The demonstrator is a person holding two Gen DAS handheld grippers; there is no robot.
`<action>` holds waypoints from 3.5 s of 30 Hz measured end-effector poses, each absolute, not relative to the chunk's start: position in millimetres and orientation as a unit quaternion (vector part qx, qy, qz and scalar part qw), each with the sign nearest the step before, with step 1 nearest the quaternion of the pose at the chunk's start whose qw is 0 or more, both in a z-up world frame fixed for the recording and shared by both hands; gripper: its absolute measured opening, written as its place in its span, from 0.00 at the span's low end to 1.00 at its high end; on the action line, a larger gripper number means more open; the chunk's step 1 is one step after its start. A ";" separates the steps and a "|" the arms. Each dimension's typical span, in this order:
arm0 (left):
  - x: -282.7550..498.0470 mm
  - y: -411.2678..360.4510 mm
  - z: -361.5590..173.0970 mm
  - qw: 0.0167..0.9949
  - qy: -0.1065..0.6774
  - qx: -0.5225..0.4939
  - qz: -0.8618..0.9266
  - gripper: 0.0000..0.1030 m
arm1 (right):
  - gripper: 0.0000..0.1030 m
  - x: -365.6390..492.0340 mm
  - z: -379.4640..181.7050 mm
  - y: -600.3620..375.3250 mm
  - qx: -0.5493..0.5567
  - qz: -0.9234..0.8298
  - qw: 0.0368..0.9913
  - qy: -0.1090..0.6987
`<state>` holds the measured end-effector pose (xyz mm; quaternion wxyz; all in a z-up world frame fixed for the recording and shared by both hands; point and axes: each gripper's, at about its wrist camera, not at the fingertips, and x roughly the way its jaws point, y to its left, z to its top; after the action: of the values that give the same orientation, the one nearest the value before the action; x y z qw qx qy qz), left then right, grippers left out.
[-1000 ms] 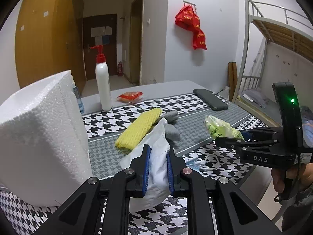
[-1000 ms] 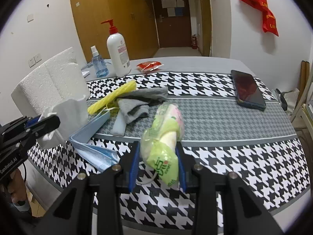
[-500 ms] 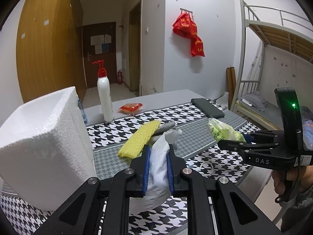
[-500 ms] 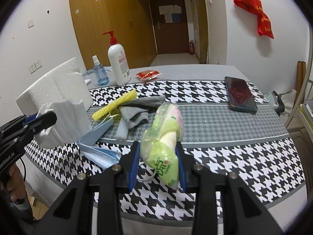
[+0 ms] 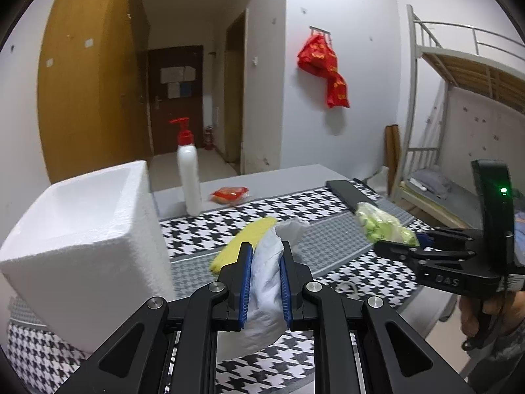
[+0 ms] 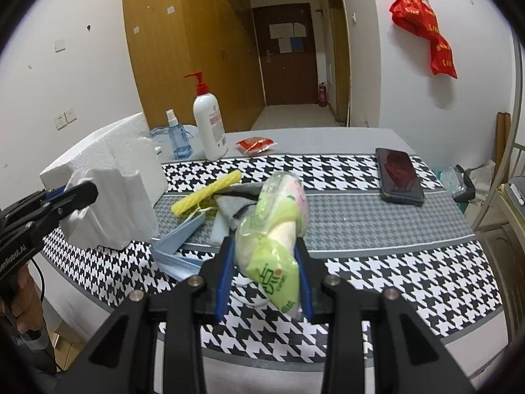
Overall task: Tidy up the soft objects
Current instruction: 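Lift the white tissue with the left gripper while the right carries the green packet, then lower the green packet into the foam box and open the right gripper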
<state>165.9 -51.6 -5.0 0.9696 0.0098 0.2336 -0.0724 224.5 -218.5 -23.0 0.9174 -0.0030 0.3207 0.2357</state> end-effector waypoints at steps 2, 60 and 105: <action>163.1 -51.0 -4.2 0.970 0.231 0.014 -0.071 0.17 | 0.38 222.8 -21.4 -217.1 -0.003 0.236 0.918 0.318; 72.1 38.0 42.0 0.987 0.135 -0.007 0.082 0.17 | 0.38 172.5 41.3 -99.7 -0.059 0.361 0.903 0.225; 59.2 126.6 53.1 0.972 0.146 -0.037 0.183 0.15 | 0.38 187.4 67.9 -3.3 -0.080 0.422 0.880 0.204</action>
<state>59.2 126.6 53.1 0.9715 -0.0367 0.1460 0.1828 187.4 -3.3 67.9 0.8798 -0.0804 0.2040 0.4218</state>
